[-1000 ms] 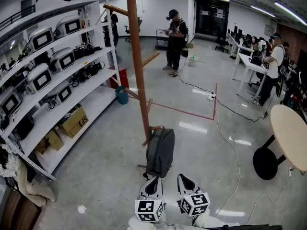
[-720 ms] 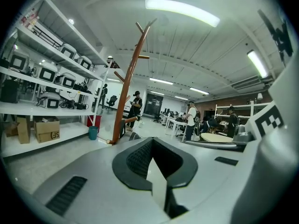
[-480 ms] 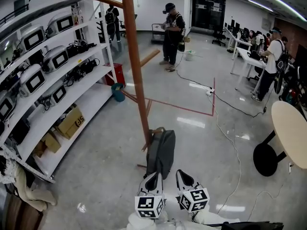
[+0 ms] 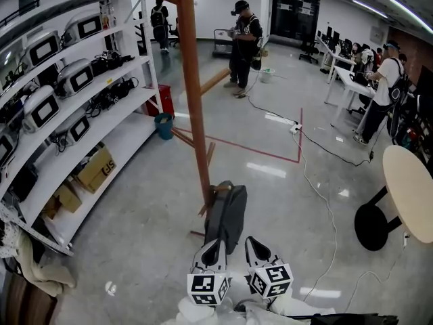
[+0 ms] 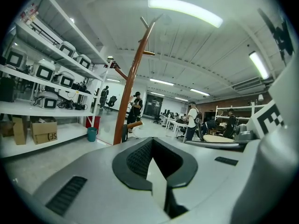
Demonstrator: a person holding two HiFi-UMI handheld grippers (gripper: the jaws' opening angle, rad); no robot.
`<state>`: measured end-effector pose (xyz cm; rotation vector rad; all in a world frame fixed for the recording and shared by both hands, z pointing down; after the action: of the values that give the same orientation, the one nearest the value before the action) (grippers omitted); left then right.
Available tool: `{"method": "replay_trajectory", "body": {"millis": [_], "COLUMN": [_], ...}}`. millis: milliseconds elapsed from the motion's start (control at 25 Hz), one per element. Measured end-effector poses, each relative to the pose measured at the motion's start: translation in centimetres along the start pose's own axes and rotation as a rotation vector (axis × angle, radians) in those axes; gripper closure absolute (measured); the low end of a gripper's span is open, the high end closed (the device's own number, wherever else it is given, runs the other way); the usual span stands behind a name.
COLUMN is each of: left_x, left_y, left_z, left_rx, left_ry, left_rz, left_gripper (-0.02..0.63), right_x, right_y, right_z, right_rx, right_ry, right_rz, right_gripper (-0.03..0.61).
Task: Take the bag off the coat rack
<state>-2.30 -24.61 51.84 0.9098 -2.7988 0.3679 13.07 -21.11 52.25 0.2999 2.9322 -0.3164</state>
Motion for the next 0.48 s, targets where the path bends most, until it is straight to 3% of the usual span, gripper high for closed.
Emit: {"method": "replay_trajectory", "body": {"millis": [480], "left_x": [0.0], "left_y": [0.4], "left_z": [-0.5], "left_rx": [0.023], "left_ry": [0.015], "left_rz": [0.068], "left_gripper": [0.613], "right_x": [-0.8], "right_y": [-2.3], "right_z": [-0.6], "right_rx": [0.04], "right_ry": [-0.006], "right_rz": [0.069], "right_gripper": [0.568]}}
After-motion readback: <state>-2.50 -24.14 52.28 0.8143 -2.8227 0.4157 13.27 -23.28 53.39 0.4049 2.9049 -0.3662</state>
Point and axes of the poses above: the fingertips, and each gripper's own axes: y backward along the fingers, x to its left, z out of its top, the point moved 8 cm from there along y, backward along the fingers, and after that the axes turned 3 degrees about z, right-handed, at the moved point
